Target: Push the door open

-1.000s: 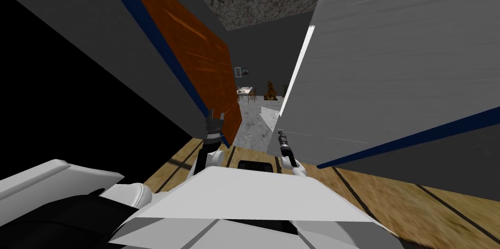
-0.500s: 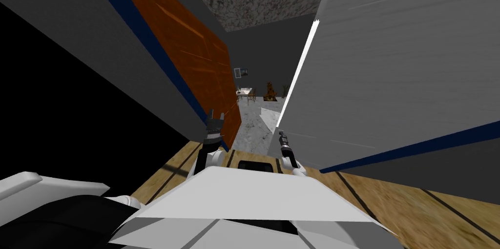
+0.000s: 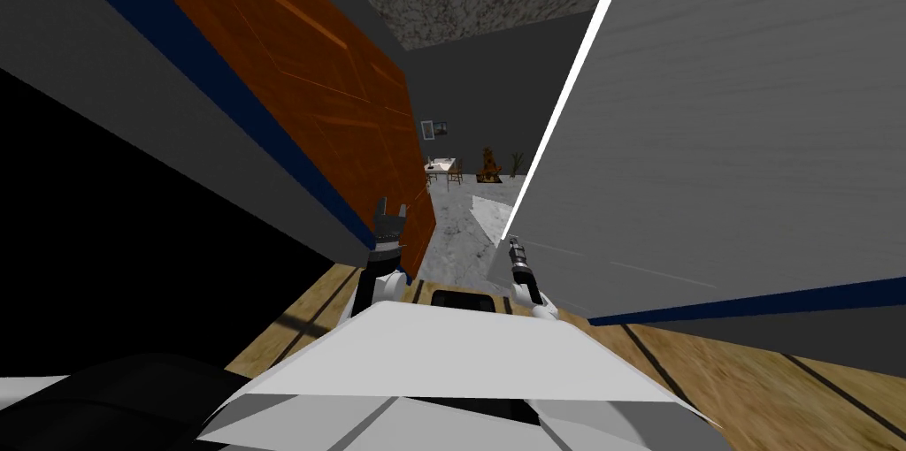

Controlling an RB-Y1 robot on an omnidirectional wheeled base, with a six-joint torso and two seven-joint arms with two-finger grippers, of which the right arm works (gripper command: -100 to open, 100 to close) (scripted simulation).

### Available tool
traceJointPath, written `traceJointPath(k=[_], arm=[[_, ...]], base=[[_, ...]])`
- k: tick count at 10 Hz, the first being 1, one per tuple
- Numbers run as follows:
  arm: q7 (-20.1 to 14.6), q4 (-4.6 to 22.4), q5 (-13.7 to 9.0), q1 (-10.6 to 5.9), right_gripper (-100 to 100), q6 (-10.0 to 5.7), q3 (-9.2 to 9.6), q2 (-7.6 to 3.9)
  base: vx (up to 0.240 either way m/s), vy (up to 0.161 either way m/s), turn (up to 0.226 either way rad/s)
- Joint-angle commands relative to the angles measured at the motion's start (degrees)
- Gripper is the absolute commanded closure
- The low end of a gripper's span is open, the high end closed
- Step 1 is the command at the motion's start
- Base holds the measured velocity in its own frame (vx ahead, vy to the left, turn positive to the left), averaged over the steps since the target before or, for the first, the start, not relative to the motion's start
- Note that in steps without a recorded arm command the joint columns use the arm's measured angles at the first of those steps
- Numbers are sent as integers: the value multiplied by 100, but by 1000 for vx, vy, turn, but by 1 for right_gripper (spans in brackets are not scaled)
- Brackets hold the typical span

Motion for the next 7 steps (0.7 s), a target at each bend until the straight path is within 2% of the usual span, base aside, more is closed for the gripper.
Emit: traceJointPath(k=[1, 7], arm=[[-1, 233, -37, -110, 100, -150, -81, -64], [137, 318, -242, -118, 100, -166, -477, -121]], base=[[139, 16, -31], [193, 31, -49]])
